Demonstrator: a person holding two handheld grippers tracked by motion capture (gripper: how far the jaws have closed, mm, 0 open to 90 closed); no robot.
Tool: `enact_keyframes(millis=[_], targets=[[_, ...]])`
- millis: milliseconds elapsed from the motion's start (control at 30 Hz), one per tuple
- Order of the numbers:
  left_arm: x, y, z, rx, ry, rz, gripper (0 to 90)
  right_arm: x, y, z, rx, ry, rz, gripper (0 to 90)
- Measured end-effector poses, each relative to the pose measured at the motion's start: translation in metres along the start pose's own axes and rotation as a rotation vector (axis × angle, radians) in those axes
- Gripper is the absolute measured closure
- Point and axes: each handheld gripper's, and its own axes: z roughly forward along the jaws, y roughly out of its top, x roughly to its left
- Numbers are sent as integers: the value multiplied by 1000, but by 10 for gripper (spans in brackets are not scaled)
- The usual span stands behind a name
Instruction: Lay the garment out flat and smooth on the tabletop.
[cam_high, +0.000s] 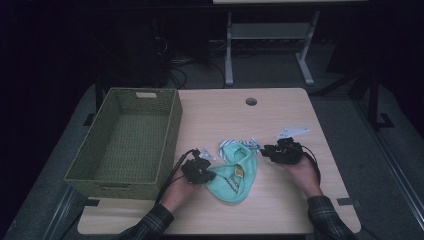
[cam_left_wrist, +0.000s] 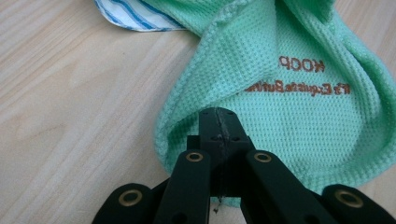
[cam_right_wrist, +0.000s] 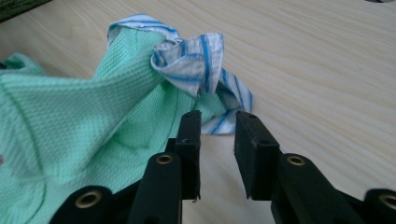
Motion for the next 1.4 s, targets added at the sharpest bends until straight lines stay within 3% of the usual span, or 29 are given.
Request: enact_keyframes(millis=[300, 700, 900, 967, 1100, 1400], targets=[[0, 0, 0, 0, 2, 2, 897, -4, 11, 24, 23, 29, 16, 732], [0, 1, 0, 5, -3, 12, 897, -2, 21, 48, 4, 86, 45, 683], [0, 1, 0, 4, -4, 15, 898, 6, 21, 62, 29, 105, 13, 725], [0, 1, 0, 4, -5, 16, 898, 8, 21, 65, 33, 104, -1, 748], [0, 1, 0, 6, -4, 18, 898, 15, 22, 66, 39, 91, -30, 885], [0, 1, 0, 5, -4, 19, 898, 10, 25, 52, 23, 61, -30, 900]])
